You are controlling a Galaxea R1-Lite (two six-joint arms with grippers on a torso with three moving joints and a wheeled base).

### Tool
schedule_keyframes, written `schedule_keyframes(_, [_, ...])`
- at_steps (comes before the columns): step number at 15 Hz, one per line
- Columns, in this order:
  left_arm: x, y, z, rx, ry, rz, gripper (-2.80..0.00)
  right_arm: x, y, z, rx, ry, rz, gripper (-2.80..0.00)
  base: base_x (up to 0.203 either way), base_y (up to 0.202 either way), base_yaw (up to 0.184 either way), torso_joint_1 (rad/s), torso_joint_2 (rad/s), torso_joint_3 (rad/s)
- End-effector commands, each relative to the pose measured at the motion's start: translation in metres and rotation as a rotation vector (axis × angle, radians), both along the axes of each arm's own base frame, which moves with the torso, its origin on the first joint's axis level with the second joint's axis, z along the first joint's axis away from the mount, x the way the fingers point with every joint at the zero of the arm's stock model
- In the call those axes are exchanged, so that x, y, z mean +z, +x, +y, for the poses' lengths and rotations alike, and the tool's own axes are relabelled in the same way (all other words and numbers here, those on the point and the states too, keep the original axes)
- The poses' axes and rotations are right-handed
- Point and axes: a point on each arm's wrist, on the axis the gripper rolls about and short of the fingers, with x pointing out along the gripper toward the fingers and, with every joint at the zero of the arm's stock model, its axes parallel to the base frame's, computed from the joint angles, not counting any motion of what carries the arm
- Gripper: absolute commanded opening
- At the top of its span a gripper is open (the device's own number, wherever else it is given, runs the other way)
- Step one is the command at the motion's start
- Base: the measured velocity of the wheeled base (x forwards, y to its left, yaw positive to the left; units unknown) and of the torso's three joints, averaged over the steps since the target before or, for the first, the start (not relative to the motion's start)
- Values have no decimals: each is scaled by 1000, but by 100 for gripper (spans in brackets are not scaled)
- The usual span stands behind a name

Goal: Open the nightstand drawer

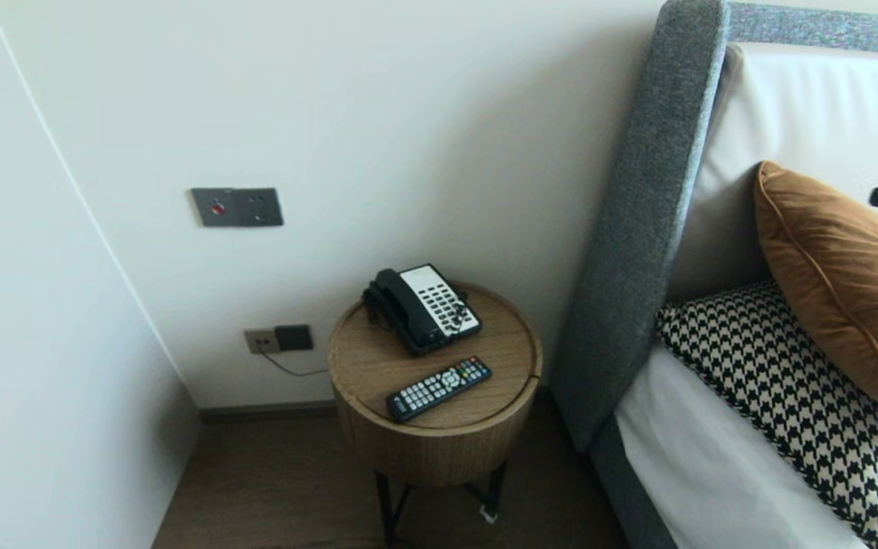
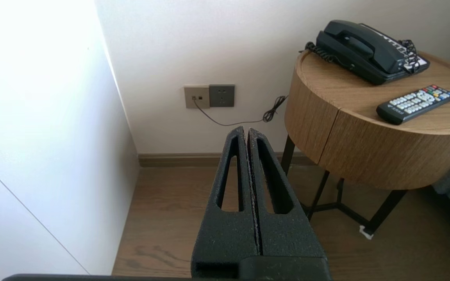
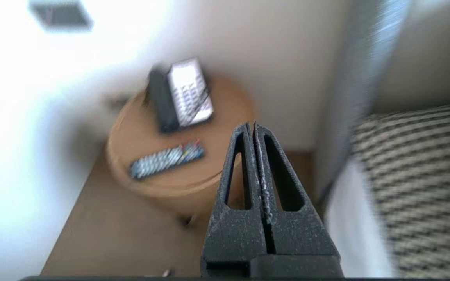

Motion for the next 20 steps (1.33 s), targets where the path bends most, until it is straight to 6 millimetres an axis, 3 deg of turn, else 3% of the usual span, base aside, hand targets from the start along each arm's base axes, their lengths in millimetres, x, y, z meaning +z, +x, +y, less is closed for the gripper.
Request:
schedule_keyframes(1, [0, 0, 0, 1, 0, -1, -280, -22, 52, 20, 50, -25, 154, -280, 0, 0, 0, 0, 0, 0])
schedule_keyframes(5, [0, 0, 0, 1, 0, -1, -280, -59, 114, 39, 45, -30, 344, -280, 0, 0, 0, 0, 0, 0])
schedule_keyframes(7, [0, 0, 0, 1, 0, -1, -280, -76, 134, 47, 45, -26, 423, -280, 0, 0, 0, 0, 0, 0])
schedule_keyframes(13, [0, 0, 0, 1, 0, -1, -280, -154, 143, 112, 199, -130, 700, -280, 0, 0, 0, 0, 0, 0])
schedule_keyframes(17, [0, 0, 0, 1, 0, -1, -280, -194, 155, 133, 214, -167, 822, -280, 0, 0, 0, 0, 0, 0])
schedule_keyframes(20, [0, 0, 0, 1, 0, -1, -280, -213, 174, 149, 209, -156, 773, -280, 0, 0, 0, 0, 0, 0])
